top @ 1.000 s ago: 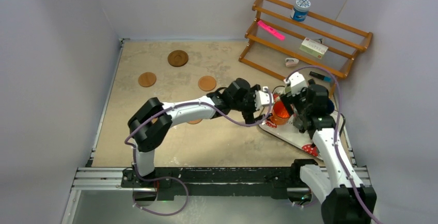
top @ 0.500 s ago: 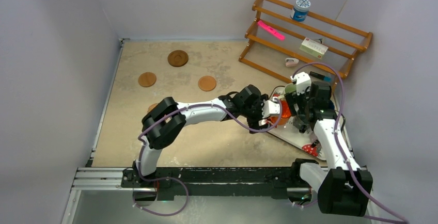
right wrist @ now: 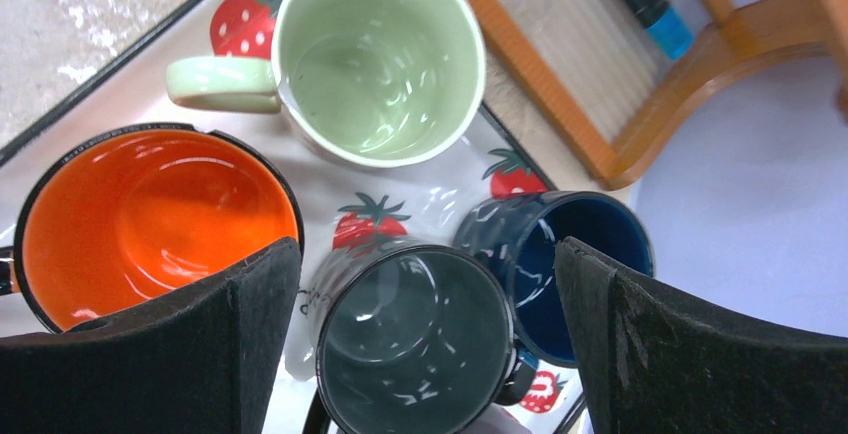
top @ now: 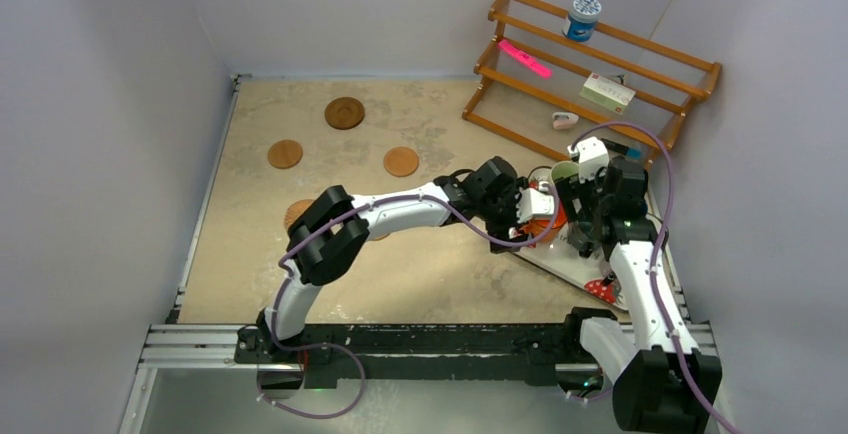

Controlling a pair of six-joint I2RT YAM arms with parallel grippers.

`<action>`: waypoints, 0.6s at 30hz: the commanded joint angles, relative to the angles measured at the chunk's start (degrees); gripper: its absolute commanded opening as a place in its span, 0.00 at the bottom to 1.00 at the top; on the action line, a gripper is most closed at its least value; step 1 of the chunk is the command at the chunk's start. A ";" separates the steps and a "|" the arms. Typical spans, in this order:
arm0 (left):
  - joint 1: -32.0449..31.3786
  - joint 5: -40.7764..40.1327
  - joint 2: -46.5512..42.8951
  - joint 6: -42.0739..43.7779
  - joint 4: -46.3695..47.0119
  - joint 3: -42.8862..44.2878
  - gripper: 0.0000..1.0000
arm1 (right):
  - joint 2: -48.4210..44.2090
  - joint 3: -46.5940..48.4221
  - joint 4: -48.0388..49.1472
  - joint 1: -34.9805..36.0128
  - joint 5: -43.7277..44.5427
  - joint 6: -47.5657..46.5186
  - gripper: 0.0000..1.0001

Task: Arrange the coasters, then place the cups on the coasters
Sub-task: Pick up the cup from the tray.

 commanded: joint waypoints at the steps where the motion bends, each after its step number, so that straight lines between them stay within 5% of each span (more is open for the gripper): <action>1: -0.45 1.44 0.69 1.69 -2.29 4.78 1.00 | -0.97 1.25 2.14 -0.67 3.13 1.62 0.99; 18: -0.45 0.82 8.89 2.33 -10.60 17.22 1.00 | 6.74 1.72 -1.41 -1.00 0.53 -1.91 0.99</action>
